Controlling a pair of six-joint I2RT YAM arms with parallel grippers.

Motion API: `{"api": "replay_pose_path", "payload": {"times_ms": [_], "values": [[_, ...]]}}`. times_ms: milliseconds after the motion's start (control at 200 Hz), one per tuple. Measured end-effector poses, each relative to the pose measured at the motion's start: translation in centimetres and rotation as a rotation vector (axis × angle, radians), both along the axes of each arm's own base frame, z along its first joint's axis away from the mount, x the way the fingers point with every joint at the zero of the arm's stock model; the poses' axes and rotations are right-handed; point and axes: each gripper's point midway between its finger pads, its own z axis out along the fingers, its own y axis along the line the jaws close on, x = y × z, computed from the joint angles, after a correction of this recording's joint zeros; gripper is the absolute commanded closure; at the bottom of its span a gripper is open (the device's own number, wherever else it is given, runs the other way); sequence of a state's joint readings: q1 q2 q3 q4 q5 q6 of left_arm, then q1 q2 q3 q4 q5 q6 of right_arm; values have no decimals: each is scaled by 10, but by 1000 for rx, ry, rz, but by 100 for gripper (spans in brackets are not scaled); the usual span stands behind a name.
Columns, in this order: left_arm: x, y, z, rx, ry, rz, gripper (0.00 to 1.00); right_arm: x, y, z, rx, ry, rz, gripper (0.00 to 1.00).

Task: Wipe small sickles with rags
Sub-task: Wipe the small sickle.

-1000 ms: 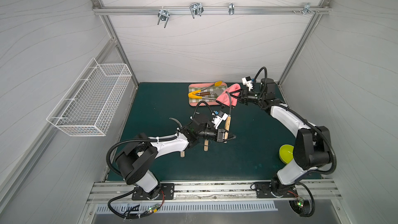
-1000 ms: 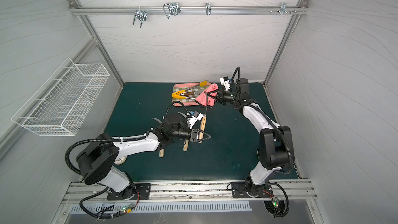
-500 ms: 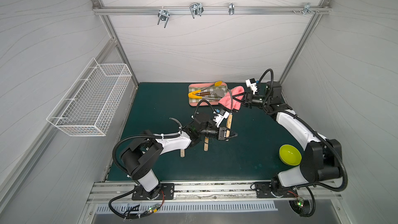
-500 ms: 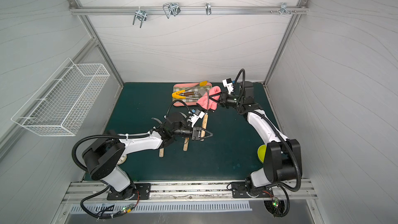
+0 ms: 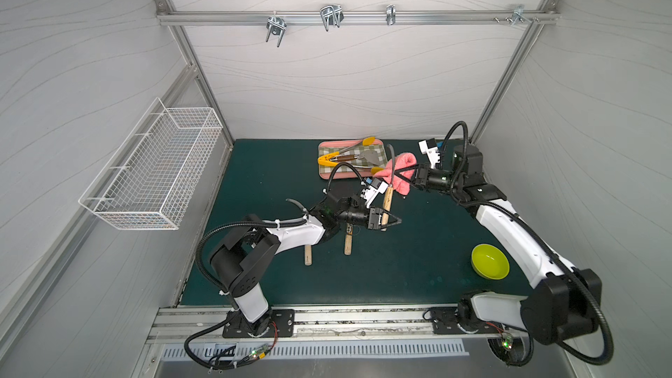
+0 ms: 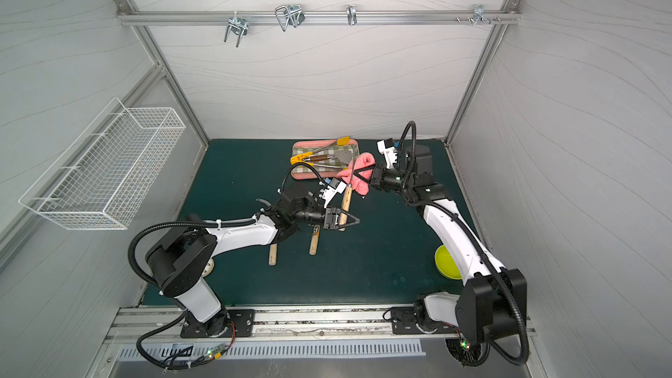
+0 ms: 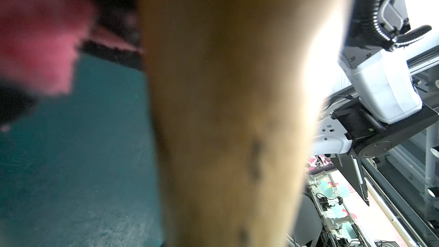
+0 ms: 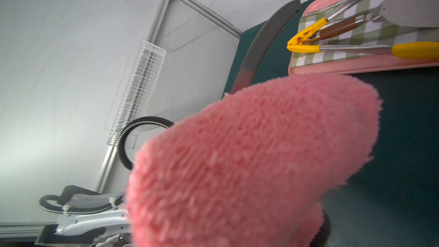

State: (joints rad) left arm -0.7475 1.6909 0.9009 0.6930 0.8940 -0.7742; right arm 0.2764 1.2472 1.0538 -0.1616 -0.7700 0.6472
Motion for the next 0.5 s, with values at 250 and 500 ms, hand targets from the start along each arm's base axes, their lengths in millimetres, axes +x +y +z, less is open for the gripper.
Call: {"api": "replay_pose_path", "payload": {"times_ms": [250, 500], "values": [[6, 4, -11, 56, 65, 27, 100, -10, -17, -28, -181, 32, -62, 98], [9, 15, -31, 138, 92, 75, 100, -24, -16, -8, -299, -33, -25, 97]]}}
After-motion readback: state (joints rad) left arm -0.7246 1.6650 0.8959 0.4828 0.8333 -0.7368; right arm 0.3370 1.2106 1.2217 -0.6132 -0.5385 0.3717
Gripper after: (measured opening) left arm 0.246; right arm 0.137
